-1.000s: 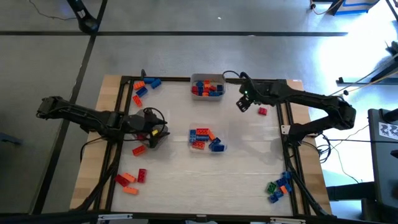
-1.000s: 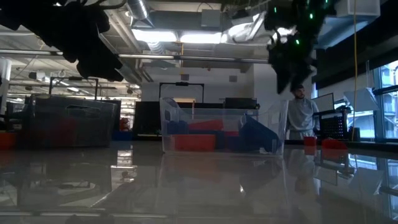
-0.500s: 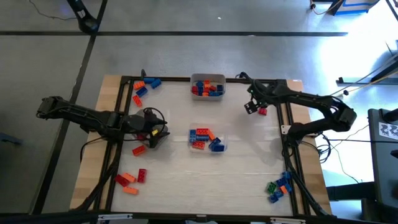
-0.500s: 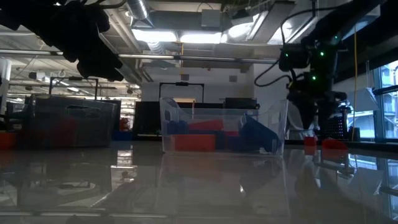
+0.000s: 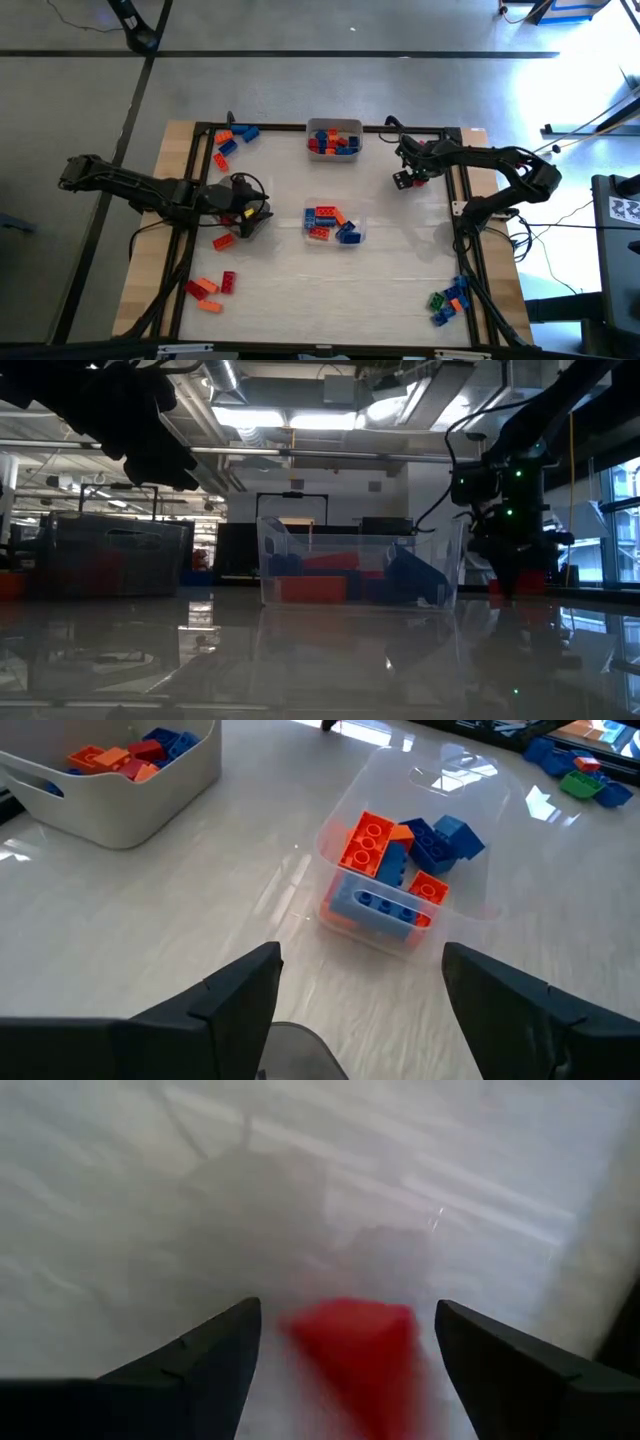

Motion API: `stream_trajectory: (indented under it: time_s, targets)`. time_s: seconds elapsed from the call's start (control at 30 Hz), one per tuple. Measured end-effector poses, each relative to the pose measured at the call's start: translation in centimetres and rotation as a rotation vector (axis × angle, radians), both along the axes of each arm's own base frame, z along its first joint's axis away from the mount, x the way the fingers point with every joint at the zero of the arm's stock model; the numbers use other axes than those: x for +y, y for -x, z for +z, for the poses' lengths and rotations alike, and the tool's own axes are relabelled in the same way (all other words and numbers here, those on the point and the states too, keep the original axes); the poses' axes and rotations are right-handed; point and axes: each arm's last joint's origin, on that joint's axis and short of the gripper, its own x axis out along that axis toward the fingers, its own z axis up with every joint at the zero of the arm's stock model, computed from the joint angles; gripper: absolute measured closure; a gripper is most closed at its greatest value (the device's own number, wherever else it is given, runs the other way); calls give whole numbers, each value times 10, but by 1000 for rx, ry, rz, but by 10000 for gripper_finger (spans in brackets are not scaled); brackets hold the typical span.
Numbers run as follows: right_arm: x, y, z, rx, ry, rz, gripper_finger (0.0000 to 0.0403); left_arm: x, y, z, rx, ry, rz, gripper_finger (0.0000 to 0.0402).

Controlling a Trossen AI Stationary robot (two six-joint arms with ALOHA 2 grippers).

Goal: Sort blocks by size
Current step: Put the red curved game piece into the black bin

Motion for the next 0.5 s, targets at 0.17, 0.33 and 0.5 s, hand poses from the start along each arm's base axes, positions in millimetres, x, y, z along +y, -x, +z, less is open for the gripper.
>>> stream_trajectory:
  time_s: [0.17, 0.33, 0.5]
  targets:
    - [3, -7, -3, -48, -37, 29, 104, 0, 0, 0, 0, 0, 0, 137]
    - [10, -16, -1, -84, -55, 105, 104, 0, 0, 0, -1, -1, 2, 137]
    - [14, -16, 5, -103, -47, 131, 104, 0, 0, 0, -3, 0, 2, 137]
